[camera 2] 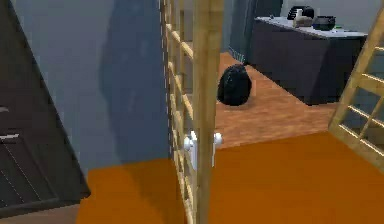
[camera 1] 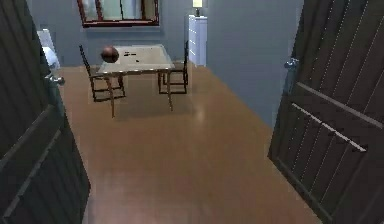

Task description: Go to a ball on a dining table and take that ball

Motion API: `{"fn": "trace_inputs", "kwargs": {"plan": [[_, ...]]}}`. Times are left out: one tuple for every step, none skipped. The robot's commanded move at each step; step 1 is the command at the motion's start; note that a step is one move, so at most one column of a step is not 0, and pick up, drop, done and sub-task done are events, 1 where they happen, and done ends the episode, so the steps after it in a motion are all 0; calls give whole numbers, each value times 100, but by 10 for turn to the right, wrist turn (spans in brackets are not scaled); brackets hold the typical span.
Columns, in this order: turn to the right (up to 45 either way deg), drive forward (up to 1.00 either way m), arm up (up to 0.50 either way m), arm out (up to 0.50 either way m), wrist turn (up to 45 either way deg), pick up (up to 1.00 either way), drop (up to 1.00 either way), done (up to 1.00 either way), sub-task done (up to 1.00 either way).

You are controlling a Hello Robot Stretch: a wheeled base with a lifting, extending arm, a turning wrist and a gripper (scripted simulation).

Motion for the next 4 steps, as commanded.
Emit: {"fn": "trace_inputs", "kwargs": {"plan": [[0,100,0,0,0,0,0,0,0],[0,100,0,0,0,0,0,0,0],[-450,0,0,0,0,0,0,0,0],[-450,0,0,0,0,0,0,0,0]]}}
